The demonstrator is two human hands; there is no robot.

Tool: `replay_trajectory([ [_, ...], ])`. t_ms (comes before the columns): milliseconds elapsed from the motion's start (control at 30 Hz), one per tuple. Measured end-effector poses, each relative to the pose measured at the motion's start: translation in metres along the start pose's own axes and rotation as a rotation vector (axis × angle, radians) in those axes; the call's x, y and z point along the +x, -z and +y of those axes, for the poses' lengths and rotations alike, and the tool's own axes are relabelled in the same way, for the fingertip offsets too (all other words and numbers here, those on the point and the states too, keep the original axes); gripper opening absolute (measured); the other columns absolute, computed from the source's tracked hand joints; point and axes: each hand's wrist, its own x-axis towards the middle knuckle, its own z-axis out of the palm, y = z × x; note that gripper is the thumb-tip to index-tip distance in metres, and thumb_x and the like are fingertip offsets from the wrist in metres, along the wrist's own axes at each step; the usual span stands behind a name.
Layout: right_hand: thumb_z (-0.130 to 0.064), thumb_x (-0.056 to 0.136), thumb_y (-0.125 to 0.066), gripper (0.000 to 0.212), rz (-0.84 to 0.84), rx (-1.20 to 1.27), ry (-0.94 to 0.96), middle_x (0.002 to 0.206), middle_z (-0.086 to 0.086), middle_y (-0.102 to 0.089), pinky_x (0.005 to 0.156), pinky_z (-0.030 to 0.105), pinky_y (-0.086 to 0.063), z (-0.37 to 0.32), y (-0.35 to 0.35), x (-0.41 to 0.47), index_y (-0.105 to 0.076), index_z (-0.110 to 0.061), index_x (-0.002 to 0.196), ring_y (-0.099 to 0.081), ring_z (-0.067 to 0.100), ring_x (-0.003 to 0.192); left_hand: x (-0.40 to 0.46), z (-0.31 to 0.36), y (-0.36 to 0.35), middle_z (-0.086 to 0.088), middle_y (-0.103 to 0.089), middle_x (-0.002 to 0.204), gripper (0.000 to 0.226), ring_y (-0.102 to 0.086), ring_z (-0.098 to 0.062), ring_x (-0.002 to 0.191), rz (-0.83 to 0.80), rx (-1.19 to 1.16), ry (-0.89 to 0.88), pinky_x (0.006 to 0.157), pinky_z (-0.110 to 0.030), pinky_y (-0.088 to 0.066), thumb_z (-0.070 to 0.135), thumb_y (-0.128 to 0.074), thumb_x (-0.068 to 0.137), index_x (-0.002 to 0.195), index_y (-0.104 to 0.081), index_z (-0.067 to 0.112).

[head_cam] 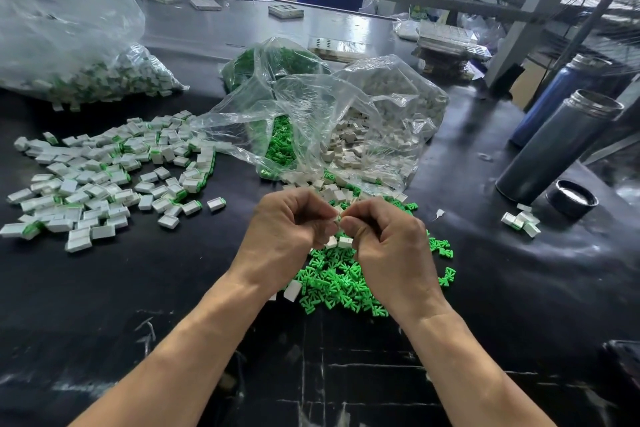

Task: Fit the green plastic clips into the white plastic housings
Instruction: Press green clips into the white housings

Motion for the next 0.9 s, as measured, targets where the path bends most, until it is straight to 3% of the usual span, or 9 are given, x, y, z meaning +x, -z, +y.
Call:
replay_trajectory([
  [100,-0.007,0.090,-0.077,0.012,0.002,0.014,0.006,0.069,-0.014,-0.065,0.058,0.025,-0.047,0.000,-0.001,0.000,-0.075,-0.018,0.086,-0.057,0.005,0.059,0.000,0.000,0.002,-0.004,-0.071,0.068,0.022,-0.063,-0.013,0.061,-0.007,0.015,0.016,0.058,-0.037,-0.058,-0.014,-0.070,0.084,0.083,-0.073,0.008],
  [167,-0.007,0.090,-0.078,0.011,-0.006,0.000,0.023,0.070,-0.013,-0.065,0.058,0.023,-0.045,0.001,-0.001,-0.001,-0.074,-0.017,0.086,-0.056,0.005,0.060,-0.001,0.001,0.003,-0.007,-0.071,0.070,0.022,-0.063,-0.016,0.061,-0.014,0.033,0.030,0.060,-0.050,-0.058,-0.012,-0.071,0.084,0.083,-0.074,0.010],
  [267,-0.007,0.089,-0.078,0.009,-0.008,-0.038,0.048,0.073,-0.012,-0.066,0.060,0.018,-0.043,0.001,-0.001,-0.001,-0.075,-0.015,0.086,-0.058,0.005,0.065,0.000,0.002,0.003,-0.011,-0.071,0.070,0.021,-0.062,-0.017,0.061,-0.020,0.052,0.036,0.056,-0.056,-0.055,-0.010,-0.072,0.085,0.083,-0.074,0.011],
  [400,-0.009,0.090,-0.078,0.008,-0.006,-0.084,0.065,0.071,-0.011,-0.066,0.059,0.020,-0.043,0.002,-0.002,-0.003,-0.074,-0.015,0.086,-0.058,0.007,0.065,0.000,0.002,0.002,0.005,-0.066,0.062,0.021,-0.058,-0.014,0.059,-0.023,0.109,0.006,0.055,-0.051,-0.053,-0.008,-0.074,0.084,0.081,-0.074,0.013],
  [500,-0.011,0.091,-0.076,0.016,0.002,0.100,-0.059,0.066,-0.010,-0.066,0.058,0.038,-0.053,0.002,-0.005,-0.004,-0.075,-0.025,0.084,-0.061,0.013,0.061,0.002,0.000,0.002,-0.003,-0.068,0.065,0.021,-0.060,-0.016,0.060,0.010,0.072,0.040,0.055,-0.052,-0.055,-0.006,-0.074,0.085,0.082,-0.075,0.014],
  [600,-0.010,0.091,-0.077,0.020,0.046,0.245,-0.098,0.062,-0.002,-0.066,0.052,0.043,-0.052,-0.003,-0.006,-0.003,-0.076,-0.028,0.082,-0.058,0.016,0.055,0.002,-0.001,0.001,-0.008,-0.072,0.072,0.017,-0.064,-0.019,0.063,0.042,-0.014,0.075,0.062,-0.051,-0.059,-0.008,-0.072,0.086,0.088,-0.074,0.009],
  [733,-0.007,0.091,-0.076,0.022,0.043,0.293,-0.134,0.062,-0.002,-0.067,0.048,0.033,-0.053,-0.005,-0.007,-0.005,-0.076,-0.027,0.081,-0.057,0.012,0.053,0.002,-0.004,-0.004,-0.008,-0.072,0.070,0.011,-0.064,-0.016,0.060,0.049,-0.067,0.074,0.060,-0.030,-0.058,-0.010,-0.072,0.087,0.089,-0.073,0.001],
  [900,0.001,0.091,-0.074,0.027,0.037,0.383,-0.195,0.066,0.004,-0.071,0.049,0.029,-0.053,-0.003,-0.005,-0.004,-0.078,-0.022,0.078,-0.058,0.013,0.053,0.002,-0.006,-0.011,-0.007,-0.071,0.068,0.008,-0.063,-0.015,0.058,0.052,-0.112,0.083,0.057,-0.024,-0.056,-0.010,-0.072,0.087,0.089,-0.072,-0.002],
])
